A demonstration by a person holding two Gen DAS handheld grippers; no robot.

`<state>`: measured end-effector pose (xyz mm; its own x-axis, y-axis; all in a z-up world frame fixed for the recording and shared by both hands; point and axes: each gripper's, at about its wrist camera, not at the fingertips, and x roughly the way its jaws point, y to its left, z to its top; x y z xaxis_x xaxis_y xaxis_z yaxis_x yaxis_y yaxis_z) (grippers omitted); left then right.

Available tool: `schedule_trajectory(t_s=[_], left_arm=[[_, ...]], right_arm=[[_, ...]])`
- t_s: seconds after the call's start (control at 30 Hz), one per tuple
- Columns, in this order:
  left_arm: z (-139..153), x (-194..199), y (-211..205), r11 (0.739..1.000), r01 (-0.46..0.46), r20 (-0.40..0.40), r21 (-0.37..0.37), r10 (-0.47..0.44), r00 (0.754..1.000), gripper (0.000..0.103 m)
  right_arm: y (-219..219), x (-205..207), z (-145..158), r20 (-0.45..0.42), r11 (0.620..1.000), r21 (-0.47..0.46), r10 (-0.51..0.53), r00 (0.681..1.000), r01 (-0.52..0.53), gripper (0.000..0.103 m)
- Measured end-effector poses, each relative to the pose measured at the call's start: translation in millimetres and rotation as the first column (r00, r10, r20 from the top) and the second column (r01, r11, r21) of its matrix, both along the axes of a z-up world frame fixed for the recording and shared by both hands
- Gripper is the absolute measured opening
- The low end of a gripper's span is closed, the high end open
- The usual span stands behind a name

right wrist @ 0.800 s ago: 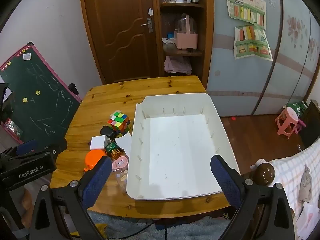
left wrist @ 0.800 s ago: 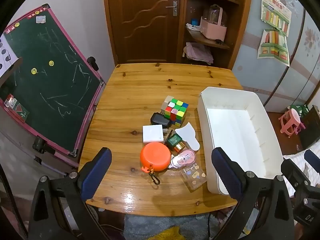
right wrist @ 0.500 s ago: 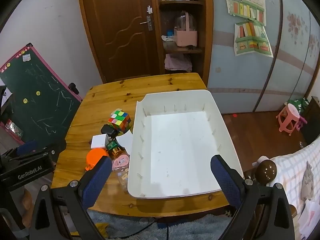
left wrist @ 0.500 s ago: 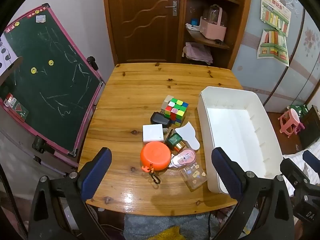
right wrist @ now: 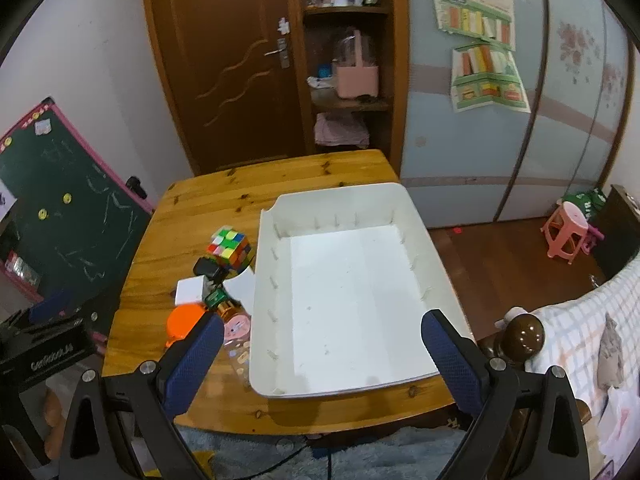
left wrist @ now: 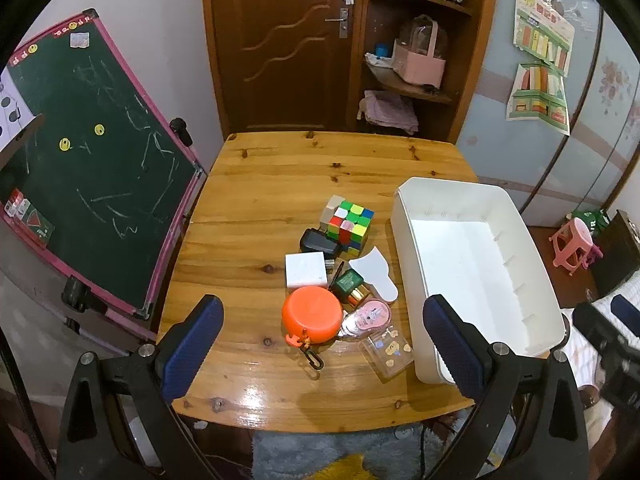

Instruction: Organize rigid objects

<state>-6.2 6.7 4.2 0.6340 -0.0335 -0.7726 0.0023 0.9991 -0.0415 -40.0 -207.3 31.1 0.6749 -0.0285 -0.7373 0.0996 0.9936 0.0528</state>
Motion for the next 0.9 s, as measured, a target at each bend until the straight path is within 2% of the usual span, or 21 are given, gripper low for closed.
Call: schedule_trajectory(t_s=[0.23,0.57,0.9], left_arm=[[2,-1,5,1.000,0.003,0.020,0.000,-0.003,1.000,0.100],[1,2,5,1.000,0.016,0.009,0.000,-0.016,1.000,0.100],[4,8,-8,0.999,0.041,0.012,-0.023,-0.041,0.999,0.100]], right_arm=[[-3,-4,7,0.022,0.998,-0.023,-0.050,0.998,0.051,0.099],[5,-3,14,0.044,0.998,-0.062,-0.029,0.999,0.031,0.099],[-4,-5,18,0.060,0.995,-0.084,-0.044,0.997,0.049,0.099]])
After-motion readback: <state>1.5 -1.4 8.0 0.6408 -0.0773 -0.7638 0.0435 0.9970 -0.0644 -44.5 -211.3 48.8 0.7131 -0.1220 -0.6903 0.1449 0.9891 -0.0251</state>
